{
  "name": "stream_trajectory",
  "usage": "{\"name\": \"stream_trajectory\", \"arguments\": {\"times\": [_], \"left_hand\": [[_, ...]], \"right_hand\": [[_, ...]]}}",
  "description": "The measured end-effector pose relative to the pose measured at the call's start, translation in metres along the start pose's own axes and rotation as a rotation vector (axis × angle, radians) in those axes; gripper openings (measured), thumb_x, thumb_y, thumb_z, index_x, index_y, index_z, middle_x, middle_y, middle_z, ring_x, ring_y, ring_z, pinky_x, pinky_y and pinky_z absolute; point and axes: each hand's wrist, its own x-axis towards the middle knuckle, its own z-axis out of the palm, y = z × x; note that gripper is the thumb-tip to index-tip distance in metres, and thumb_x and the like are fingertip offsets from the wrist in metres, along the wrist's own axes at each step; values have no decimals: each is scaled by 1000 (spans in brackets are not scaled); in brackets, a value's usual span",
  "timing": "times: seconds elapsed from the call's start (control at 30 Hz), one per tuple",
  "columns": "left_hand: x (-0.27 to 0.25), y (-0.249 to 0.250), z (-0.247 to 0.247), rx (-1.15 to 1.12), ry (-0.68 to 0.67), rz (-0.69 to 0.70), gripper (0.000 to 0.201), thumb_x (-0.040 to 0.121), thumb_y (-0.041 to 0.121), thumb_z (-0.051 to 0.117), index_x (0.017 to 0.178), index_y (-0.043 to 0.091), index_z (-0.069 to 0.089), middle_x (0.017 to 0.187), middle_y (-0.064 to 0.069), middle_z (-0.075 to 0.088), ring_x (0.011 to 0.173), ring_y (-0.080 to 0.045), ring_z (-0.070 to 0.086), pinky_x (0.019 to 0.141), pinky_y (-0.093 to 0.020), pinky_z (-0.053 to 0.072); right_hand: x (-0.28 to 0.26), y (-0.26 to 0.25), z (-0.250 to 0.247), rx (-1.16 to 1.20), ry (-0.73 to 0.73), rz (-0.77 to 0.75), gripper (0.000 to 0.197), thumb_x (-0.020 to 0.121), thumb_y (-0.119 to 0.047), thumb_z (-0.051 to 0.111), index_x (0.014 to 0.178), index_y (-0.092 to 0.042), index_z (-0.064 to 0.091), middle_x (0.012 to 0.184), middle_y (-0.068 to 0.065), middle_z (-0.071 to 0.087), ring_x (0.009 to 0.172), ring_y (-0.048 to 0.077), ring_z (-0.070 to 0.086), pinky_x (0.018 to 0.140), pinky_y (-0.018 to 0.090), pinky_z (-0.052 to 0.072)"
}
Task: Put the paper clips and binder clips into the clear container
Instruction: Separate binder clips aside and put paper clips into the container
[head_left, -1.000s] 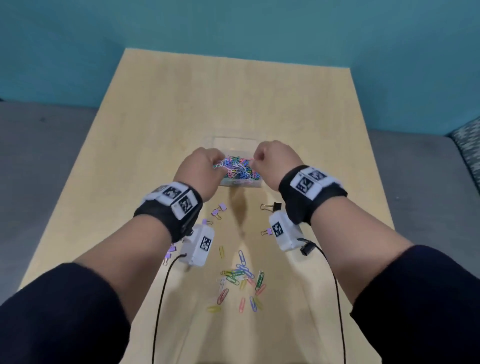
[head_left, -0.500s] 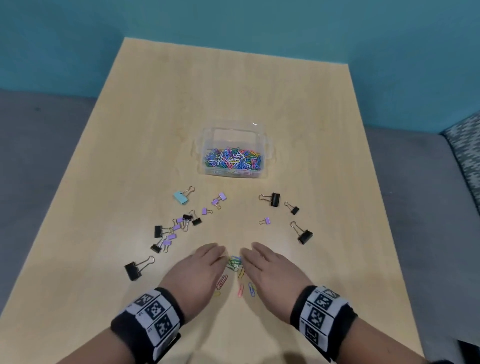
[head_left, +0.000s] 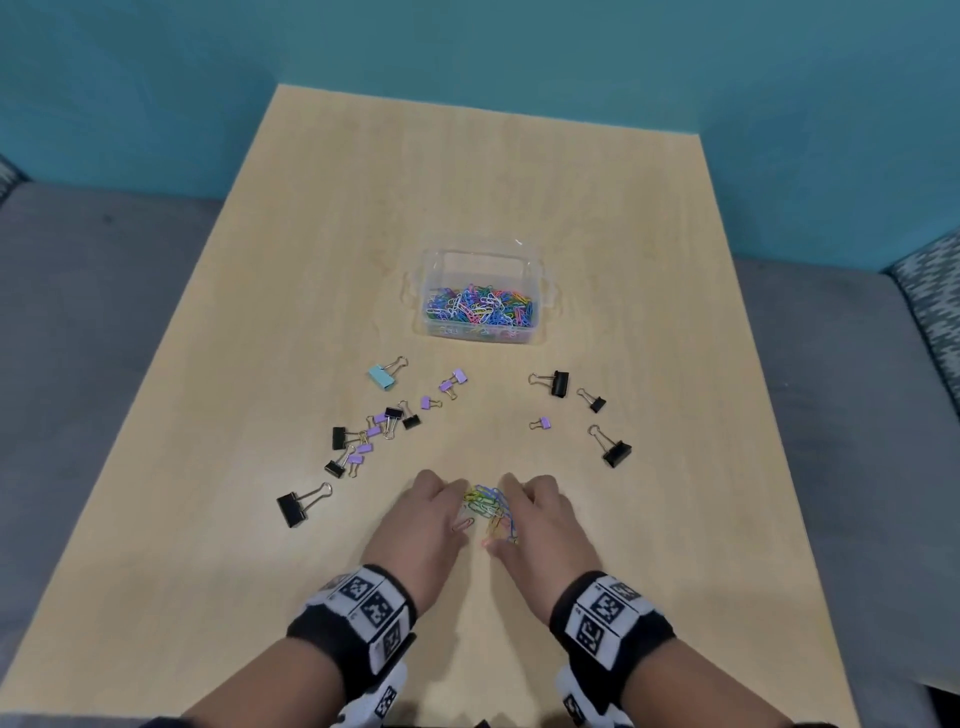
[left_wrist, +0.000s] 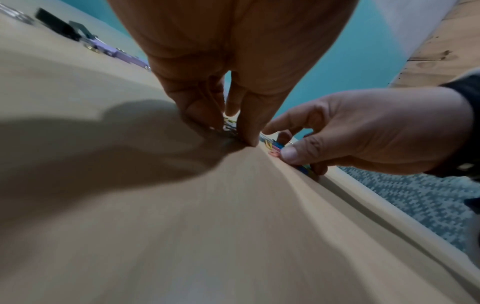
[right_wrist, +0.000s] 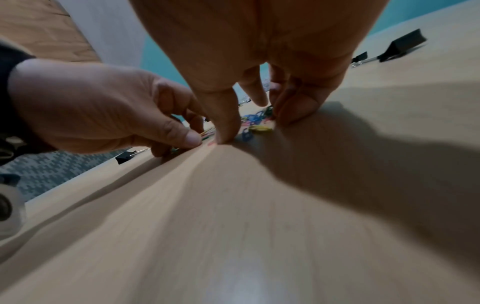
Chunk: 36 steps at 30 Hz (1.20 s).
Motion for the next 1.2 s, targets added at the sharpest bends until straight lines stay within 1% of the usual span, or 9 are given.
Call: {"name": "stream_trajectory", "arguments": {"times": [0.1, 0.2, 0.4, 0.6, 0.83, 0.9, 0.97, 1.07, 1.2], "left_hand": [[12, 5, 0, 12, 30, -4, 27, 86, 21, 54, 113, 20, 56, 108, 2, 45, 86, -18, 54, 72, -32, 47], [19, 8, 1, 30, 41, 7, 11, 89, 20, 51, 97, 17, 57, 100, 2, 44, 76, -18, 50, 66, -35, 46], [24, 11, -2, 66, 59, 14, 7, 91, 18, 49, 89, 16, 56, 92, 0, 44, 67, -22, 49, 62, -38, 47], [28, 14, -8, 25, 53, -41, 8, 91, 22, 53, 85, 17, 54, 89, 2, 47, 69, -21, 52, 65, -36, 47], [35, 13, -17, -45, 9, -65, 8, 89, 21, 56, 82, 18, 56, 85, 3, 52, 74, -20, 54, 64, -30, 43], [35, 11, -21, -112, -2, -87, 8, 87, 21, 58, 79, 20, 58, 83, 5, 54, 73, -16, 56, 65, -29, 45], [33, 7, -25, -253, -6, -146, 9, 84, 20, 61, 75, 21, 58, 75, 6, 57, 66, -14, 57, 62, -31, 51], [35, 4, -34, -616, -34, -279, 12, 82, 13, 65, 72, 15, 60, 62, 3, 54, 54, -14, 53, 52, -30, 52], [56, 4, -65, -858, 2, -289, 13, 74, 17, 72, 67, 17, 61, 53, 4, 53, 50, -19, 50, 51, -34, 43]], "right_hand": [[12, -6, 0, -18, 23, -17, 40, 88, -22, 58, 126, -22, 45, 112, 1, 39, 100, 23, 42, 83, 32, 44], [18, -7, -1, -43, 32, -44, 26, 87, -9, 52, 111, -18, 52, 109, 2, 40, 94, 23, 45, 75, 32, 44], [25, -8, -9, -87, 0, -71, 16, 89, -5, 49, 100, -17, 48, 101, 2, 38, 78, 20, 39, 63, 29, 30], [30, -13, -24, -136, -63, -18, 22, 83, 1, 48, 83, -18, 37, 88, -1, 32, 64, 21, 31, 46, 27, 14], [39, -7, -34, 6, -114, 61, 9, 83, -7, 45, 79, -14, 48, 87, 3, 49, 74, 27, 51, 62, 34, 39], [40, -4, -38, 88, -140, 83, 10, 81, -7, 47, 80, -13, 54, 88, 4, 56, 79, 27, 56, 69, 36, 47], [39, -1, -44, 217, -177, 134, 12, 80, -7, 48, 80, -13, 58, 82, 0, 60, 75, 26, 61, 65, 33, 51], [39, 2, -56, 480, -210, 240, 13, 76, -5, 49, 75, -13, 59, 67, -2, 57, 54, 19, 62, 50, 27, 47], [58, 4, -86, 723, -146, 255, 15, 79, -4, 55, 70, -15, 60, 54, 2, 57, 46, 19, 60, 51, 34, 40]]}}
